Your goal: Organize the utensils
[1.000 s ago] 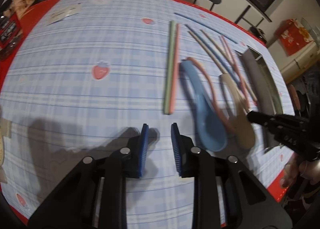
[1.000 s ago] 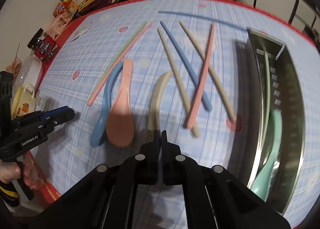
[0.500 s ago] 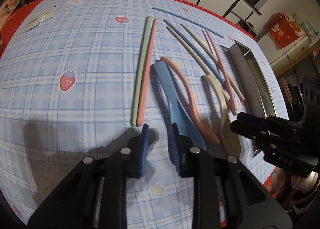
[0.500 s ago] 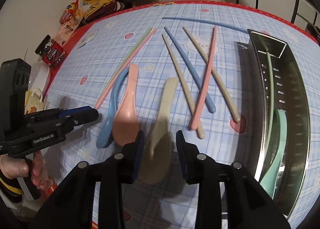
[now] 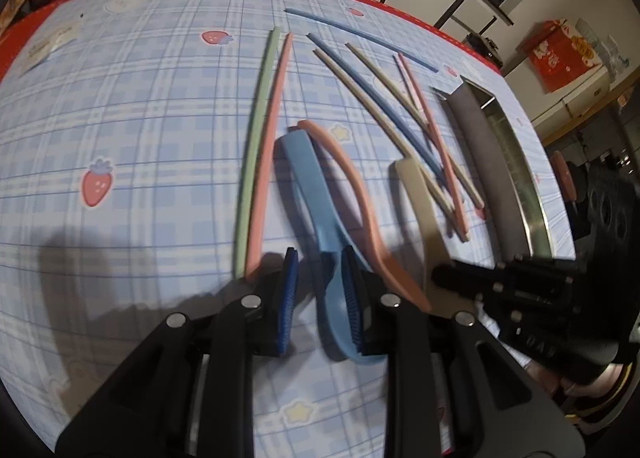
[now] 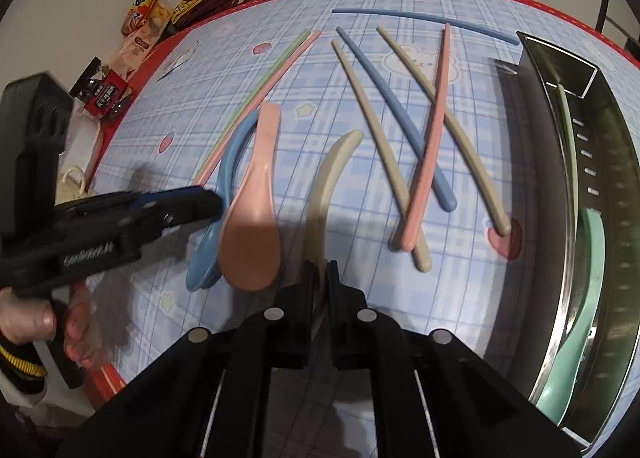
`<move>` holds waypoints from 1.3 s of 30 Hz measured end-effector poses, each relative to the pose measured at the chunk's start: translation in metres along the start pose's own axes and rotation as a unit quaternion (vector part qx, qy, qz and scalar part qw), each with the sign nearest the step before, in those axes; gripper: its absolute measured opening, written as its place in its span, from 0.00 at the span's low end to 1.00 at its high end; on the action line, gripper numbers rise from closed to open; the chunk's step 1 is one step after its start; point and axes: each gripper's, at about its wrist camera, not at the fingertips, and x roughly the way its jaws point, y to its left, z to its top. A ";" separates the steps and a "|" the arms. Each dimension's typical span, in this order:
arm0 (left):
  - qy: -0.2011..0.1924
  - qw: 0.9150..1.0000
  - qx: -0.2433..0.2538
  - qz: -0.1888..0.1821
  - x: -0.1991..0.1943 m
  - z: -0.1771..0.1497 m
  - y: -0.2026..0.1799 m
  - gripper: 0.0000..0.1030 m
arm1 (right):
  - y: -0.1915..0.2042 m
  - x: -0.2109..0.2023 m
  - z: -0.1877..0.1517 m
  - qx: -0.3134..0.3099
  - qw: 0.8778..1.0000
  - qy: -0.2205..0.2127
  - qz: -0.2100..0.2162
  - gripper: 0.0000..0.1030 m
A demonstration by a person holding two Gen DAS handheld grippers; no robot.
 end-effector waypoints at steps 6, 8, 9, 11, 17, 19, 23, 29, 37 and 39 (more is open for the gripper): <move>-0.013 0.999 -0.027 -0.026 0.009 0.011 0.007 0.24 | -0.002 -0.002 -0.004 0.004 1.000 0.003 0.003 0.07; -0.018 0.999 -0.029 -0.033 0.011 0.015 0.007 0.24 | -0.001 -0.002 -0.005 0.002 1.000 0.003 0.002 0.07; -0.019 0.999 -0.028 -0.034 0.012 0.016 0.005 0.24 | -0.001 -0.002 -0.005 0.002 1.000 0.003 0.001 0.07; -0.018 0.999 -0.023 -0.037 0.015 0.016 0.002 0.23 | -0.001 -0.002 -0.005 0.001 1.000 0.002 0.000 0.07; 0.000 0.999 -0.007 -0.051 0.017 0.006 -0.003 0.12 | -0.004 -0.003 -0.006 0.007 1.000 0.002 0.009 0.07; -0.001 0.999 -0.005 -0.052 0.016 0.002 -0.002 0.12 | -0.005 -0.003 -0.006 0.009 1.000 0.001 0.011 0.07; 0.000 0.999 0.003 -0.032 0.011 -0.006 -0.002 0.12 | -0.005 -0.003 -0.006 0.005 1.000 0.001 0.010 0.07; -0.001 1.000 -0.001 -0.005 -0.005 -0.025 0.008 0.13 | 0.001 -0.002 -0.006 -0.006 1.000 -0.001 0.004 0.08; -0.005 1.000 -0.027 -0.006 -0.015 -0.045 0.018 0.13 | 0.004 -0.001 -0.006 -0.014 1.000 -0.005 -0.002 0.08; -0.007 1.000 -0.029 -0.001 -0.015 -0.046 0.017 0.13 | 0.005 -0.001 -0.006 -0.014 1.000 -0.005 -0.004 0.08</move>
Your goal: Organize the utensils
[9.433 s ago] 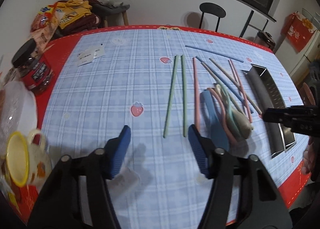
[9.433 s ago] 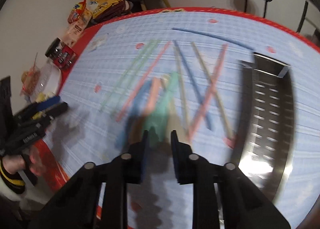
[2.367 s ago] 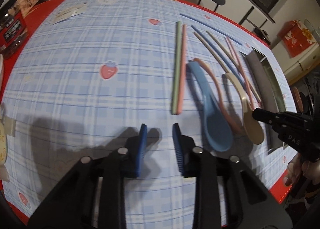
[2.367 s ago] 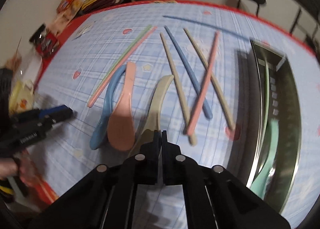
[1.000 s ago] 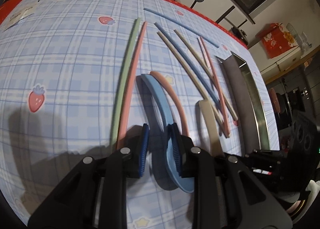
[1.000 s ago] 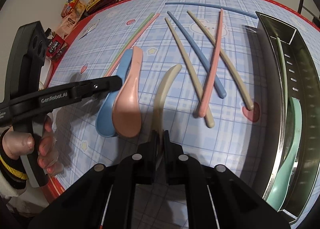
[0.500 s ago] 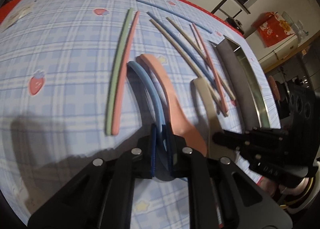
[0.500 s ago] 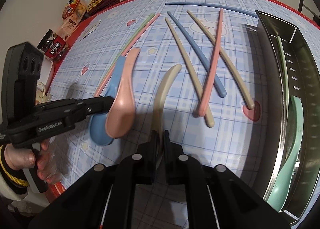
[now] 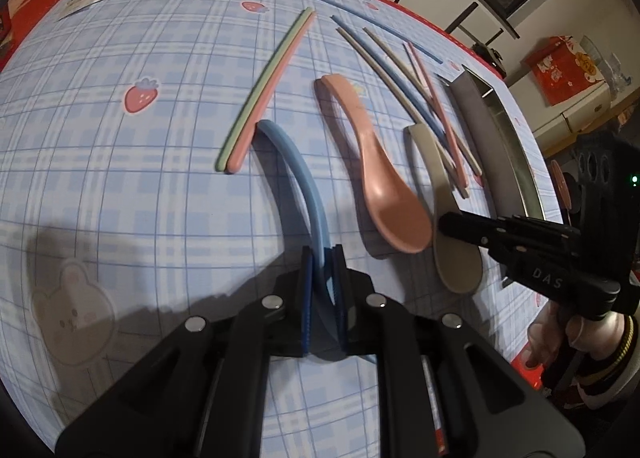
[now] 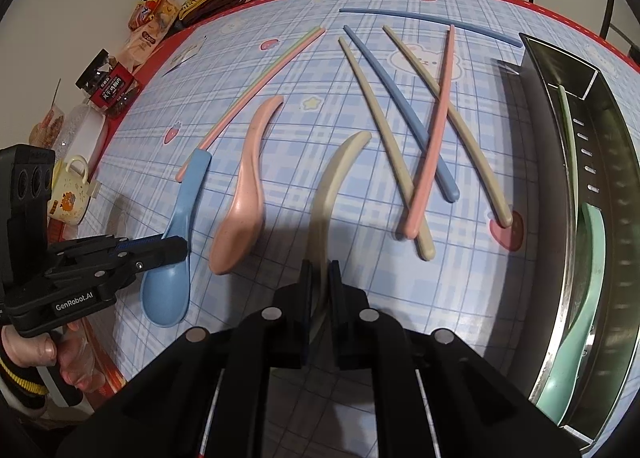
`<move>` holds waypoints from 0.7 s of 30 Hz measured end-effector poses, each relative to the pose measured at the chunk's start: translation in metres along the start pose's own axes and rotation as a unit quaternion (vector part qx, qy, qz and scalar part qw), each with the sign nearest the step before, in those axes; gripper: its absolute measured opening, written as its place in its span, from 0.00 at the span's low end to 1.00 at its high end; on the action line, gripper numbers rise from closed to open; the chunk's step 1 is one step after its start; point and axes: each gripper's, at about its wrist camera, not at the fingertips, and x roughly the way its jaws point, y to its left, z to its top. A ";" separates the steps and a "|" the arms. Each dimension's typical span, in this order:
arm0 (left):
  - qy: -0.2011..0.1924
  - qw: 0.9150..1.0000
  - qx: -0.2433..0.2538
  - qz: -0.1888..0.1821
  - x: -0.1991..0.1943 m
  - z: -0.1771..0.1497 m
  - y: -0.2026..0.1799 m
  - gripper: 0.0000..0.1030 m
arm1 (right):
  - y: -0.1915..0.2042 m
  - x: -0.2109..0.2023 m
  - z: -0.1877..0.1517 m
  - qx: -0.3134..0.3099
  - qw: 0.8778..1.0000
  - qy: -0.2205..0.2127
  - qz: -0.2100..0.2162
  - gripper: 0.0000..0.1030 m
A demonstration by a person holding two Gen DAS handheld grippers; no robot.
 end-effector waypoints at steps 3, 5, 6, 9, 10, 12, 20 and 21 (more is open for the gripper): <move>-0.002 1.000 -0.001 0.003 -0.001 0.000 -0.001 0.13 | 0.001 -0.001 0.000 0.000 1.000 -0.001 0.000 0.07; -0.006 1.000 -0.002 0.012 -0.002 -0.001 -0.002 0.12 | 0.001 -0.005 -0.001 -0.002 1.000 -0.008 0.002 0.07; -0.013 1.000 -0.002 0.018 -0.004 -0.001 -0.002 0.12 | 0.001 -0.008 -0.002 -0.003 1.000 -0.011 0.004 0.07; -0.035 0.999 -0.010 0.001 -0.017 -0.002 -0.004 0.12 | -0.001 -0.021 -0.004 -0.008 1.000 -0.025 0.012 0.07; -0.039 0.999 -0.011 -0.002 -0.021 -0.001 -0.005 0.12 | -0.002 -0.025 -0.005 -0.006 0.999 -0.029 0.014 0.07; -0.046 0.999 -0.011 -0.009 -0.028 0.002 -0.009 0.12 | -0.006 -0.032 -0.006 0.000 0.999 -0.035 0.018 0.07; -0.059 0.997 0.017 -0.043 -0.044 0.023 -0.042 0.12 | -0.044 -0.082 -0.018 0.040 0.996 -0.080 0.011 0.07; -0.059 0.997 0.023 -0.049 -0.043 0.028 -0.051 0.12 | -0.052 -0.089 -0.020 0.044 0.995 -0.086 0.004 0.07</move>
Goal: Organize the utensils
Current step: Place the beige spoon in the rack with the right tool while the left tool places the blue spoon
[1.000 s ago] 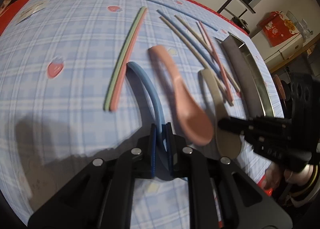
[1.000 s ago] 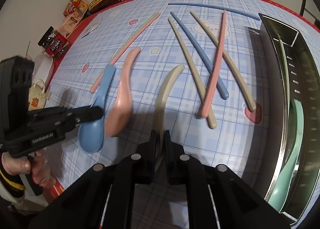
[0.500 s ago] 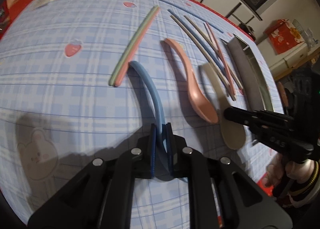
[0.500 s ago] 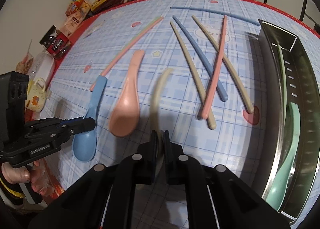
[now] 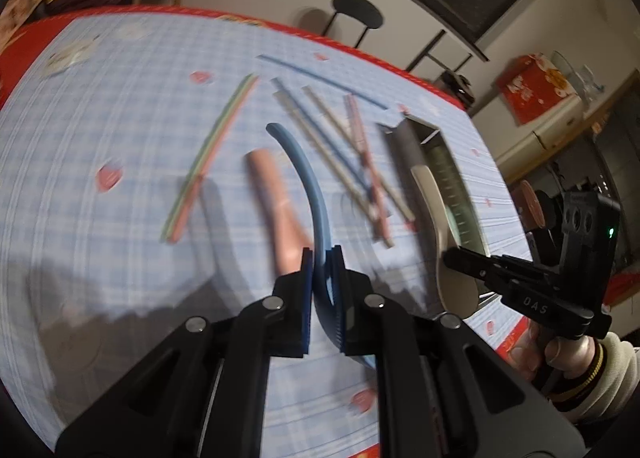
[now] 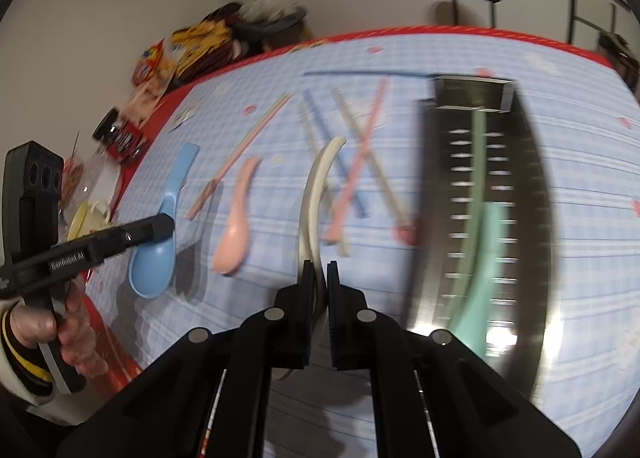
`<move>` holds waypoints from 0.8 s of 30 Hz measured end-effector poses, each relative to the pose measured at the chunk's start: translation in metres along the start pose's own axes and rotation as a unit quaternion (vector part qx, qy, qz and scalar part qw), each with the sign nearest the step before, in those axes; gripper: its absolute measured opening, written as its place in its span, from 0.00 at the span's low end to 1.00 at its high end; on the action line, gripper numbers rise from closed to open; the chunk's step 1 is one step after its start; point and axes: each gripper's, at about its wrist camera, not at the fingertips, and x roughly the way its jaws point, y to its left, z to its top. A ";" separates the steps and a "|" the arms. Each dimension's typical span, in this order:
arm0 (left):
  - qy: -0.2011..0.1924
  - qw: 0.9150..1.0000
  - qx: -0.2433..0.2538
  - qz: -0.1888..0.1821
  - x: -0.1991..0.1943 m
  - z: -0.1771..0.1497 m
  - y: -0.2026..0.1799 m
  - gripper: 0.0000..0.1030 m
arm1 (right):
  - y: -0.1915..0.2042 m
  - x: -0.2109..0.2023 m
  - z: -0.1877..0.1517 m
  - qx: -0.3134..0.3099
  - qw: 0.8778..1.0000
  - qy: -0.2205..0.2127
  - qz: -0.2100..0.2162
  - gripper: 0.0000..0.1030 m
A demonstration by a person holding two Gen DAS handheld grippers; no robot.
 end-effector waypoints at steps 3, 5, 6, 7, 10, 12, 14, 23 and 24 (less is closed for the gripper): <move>0.001 1.000 0.006 -0.024 0.012 0.016 -0.021 0.12 | -0.023 -0.016 -0.001 0.005 1.000 -0.012 -0.023 0.07; 0.004 0.999 0.015 -0.041 0.024 0.026 -0.039 0.12 | -0.041 -0.024 -0.002 0.014 0.999 -0.015 -0.040 0.07; 0.006 0.999 0.022 -0.049 0.030 0.031 -0.048 0.12 | -0.051 -0.027 -0.003 0.021 0.998 -0.016 -0.048 0.07; 0.007 0.998 0.029 -0.056 0.037 0.035 -0.059 0.12 | -0.063 -0.030 -0.004 0.030 0.998 -0.016 -0.058 0.07; 0.014 0.996 0.045 -0.078 0.060 0.047 -0.088 0.12 | -0.084 -0.035 -0.007 0.040 0.996 -0.014 -0.072 0.07; 0.022 0.995 0.044 -0.089 0.075 0.055 -0.102 0.12 | -0.089 -0.034 -0.009 0.038 0.996 -0.009 -0.077 0.07; 0.033 0.994 0.043 -0.097 0.093 0.060 -0.115 0.12 | -0.091 -0.030 -0.010 0.036 0.996 -0.004 -0.079 0.07; 0.073 0.993 0.048 -0.080 0.150 0.066 -0.145 0.12 | -0.094 -0.019 -0.014 0.041 0.996 0.015 -0.083 0.07; 0.077 0.993 0.051 -0.076 0.155 0.066 -0.146 0.12 | -0.094 -0.019 -0.015 0.039 0.996 0.016 -0.083 0.07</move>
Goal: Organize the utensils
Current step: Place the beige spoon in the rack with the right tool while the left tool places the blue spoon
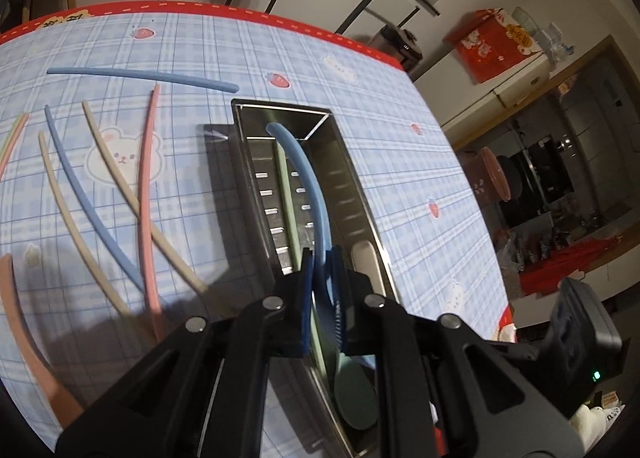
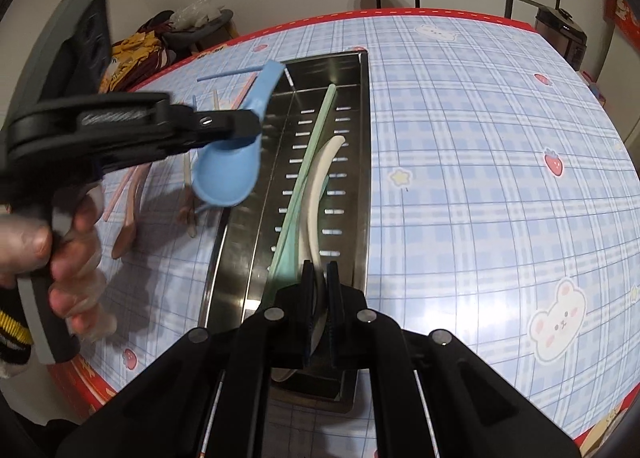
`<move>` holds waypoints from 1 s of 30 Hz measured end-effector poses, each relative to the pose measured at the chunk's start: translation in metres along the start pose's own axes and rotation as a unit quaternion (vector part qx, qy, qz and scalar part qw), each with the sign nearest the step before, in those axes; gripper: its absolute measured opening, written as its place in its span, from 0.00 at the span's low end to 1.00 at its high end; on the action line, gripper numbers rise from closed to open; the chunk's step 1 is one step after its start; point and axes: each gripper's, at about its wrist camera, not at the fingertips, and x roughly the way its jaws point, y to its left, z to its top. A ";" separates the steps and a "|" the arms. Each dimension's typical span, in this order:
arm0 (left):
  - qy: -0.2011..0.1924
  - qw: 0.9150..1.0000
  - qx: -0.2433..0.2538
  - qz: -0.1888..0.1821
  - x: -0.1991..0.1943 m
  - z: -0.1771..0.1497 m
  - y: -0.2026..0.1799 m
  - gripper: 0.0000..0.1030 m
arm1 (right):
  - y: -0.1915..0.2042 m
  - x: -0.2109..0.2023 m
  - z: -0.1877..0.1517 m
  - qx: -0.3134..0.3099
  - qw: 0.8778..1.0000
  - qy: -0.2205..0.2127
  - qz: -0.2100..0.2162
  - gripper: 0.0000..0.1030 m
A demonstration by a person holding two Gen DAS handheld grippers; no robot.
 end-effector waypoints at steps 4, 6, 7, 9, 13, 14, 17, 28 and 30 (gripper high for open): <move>0.010 1.000 0.006 0.008 0.010 0.001 0.002 0.12 | 0.000 0.002 -0.002 -0.005 1.000 0.004 -0.003 0.07; 0.016 1.000 0.005 0.004 0.014 0.000 0.002 0.13 | 0.000 0.000 -0.002 -0.004 1.000 0.002 0.001 0.08; 0.016 1.000 0.006 0.002 0.014 0.000 0.002 0.18 | 0.000 -0.002 -0.003 -0.005 1.000 0.001 0.003 0.08; 0.011 1.000 0.009 -0.002 0.010 0.001 0.000 0.30 | 0.002 -0.009 -0.002 -0.008 1.000 -0.006 0.007 0.13; -0.009 1.000 0.016 -0.011 -0.012 0.008 -0.004 0.53 | 0.006 -0.027 -0.001 -0.009 0.999 -0.032 0.003 0.53; -0.016 1.000 0.021 -0.010 -0.021 0.010 -0.006 0.60 | 0.007 -0.033 0.000 -0.010 0.999 -0.041 0.001 0.61; -0.030 0.999 0.029 -0.008 -0.042 0.012 -0.006 0.87 | 0.008 -0.044 0.002 -0.007 0.998 -0.058 -0.009 0.83; -0.068 0.995 0.033 0.072 -0.119 -0.003 0.025 0.95 | 0.018 -0.057 0.009 -0.027 0.997 -0.071 -0.028 0.95; -0.073 0.991 0.036 0.103 -0.133 -0.010 0.033 0.95 | 0.022 -0.058 0.007 -0.030 0.996 -0.071 -0.033 0.95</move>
